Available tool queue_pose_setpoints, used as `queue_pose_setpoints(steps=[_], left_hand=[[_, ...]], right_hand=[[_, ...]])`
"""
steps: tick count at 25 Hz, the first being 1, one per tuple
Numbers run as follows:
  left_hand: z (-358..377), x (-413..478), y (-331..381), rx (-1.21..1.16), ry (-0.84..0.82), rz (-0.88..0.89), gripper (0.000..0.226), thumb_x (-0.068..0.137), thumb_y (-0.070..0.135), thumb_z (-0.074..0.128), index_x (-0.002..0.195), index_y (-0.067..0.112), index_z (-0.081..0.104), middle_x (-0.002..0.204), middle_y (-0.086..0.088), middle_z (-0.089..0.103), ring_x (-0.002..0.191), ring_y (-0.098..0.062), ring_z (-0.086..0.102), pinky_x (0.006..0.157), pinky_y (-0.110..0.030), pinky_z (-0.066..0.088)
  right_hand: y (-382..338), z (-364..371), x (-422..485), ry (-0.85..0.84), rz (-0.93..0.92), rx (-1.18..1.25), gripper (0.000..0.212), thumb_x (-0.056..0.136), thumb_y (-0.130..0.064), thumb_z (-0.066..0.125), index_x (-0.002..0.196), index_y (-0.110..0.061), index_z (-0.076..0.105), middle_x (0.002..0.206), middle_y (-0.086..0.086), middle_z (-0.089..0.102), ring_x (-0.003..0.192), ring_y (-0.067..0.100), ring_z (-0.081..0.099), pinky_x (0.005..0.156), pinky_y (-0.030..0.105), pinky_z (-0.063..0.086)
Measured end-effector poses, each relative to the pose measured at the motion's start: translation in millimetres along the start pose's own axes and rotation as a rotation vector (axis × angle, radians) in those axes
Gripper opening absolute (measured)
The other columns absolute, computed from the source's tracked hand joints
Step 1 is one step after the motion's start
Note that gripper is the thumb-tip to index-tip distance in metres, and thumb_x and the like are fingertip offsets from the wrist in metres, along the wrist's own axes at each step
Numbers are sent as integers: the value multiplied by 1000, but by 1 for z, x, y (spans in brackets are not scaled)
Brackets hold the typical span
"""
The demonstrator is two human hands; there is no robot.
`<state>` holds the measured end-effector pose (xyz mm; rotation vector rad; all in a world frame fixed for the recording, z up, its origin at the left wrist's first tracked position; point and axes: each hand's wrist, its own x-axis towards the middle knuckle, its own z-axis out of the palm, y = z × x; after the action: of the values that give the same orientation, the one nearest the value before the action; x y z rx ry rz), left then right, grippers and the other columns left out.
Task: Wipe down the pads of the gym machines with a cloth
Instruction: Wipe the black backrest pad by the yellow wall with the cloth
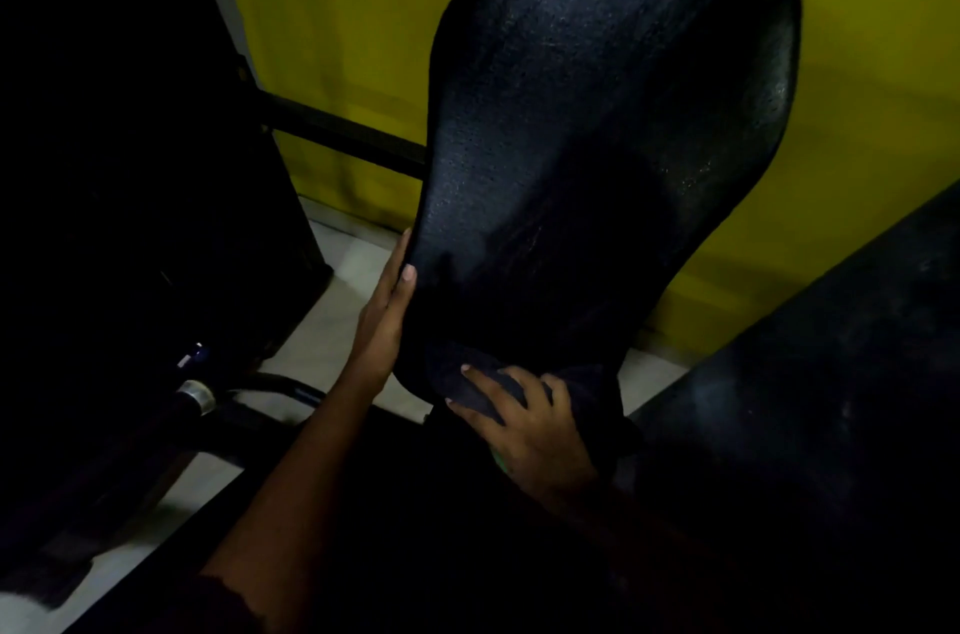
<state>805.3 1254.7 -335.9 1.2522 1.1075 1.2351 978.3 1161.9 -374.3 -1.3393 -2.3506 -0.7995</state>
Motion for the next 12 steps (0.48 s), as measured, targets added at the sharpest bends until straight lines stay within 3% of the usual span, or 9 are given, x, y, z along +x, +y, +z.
queue_pose_setpoints(steps=[3,7,12], left_hand=[[0,-3,3,-48,-8,-7,69,79,64,39,141,35,35,145,19,39,133,4,35,116,-33,26],[0,-3,2,-142,-56,-19,63,84,61,36,141,35,35,146,15,39,133,1,38,111,-29,32],[-7,-9,-1,-242,-29,-59,48,90,47,27,133,32,44,137,8,52,127,-4,48,97,-16,44]], right_hand=[[27,-32,53,53,49,-37,43,87,-27,42,124,-42,54,140,-8,49,110,23,46,82,40,31],[41,-40,124,-1,212,-79,71,79,-32,43,146,-35,19,154,-5,25,125,27,35,90,45,26],[-12,5,59,-64,14,-79,51,88,-31,36,138,-35,38,147,-9,40,117,23,41,86,41,32]])
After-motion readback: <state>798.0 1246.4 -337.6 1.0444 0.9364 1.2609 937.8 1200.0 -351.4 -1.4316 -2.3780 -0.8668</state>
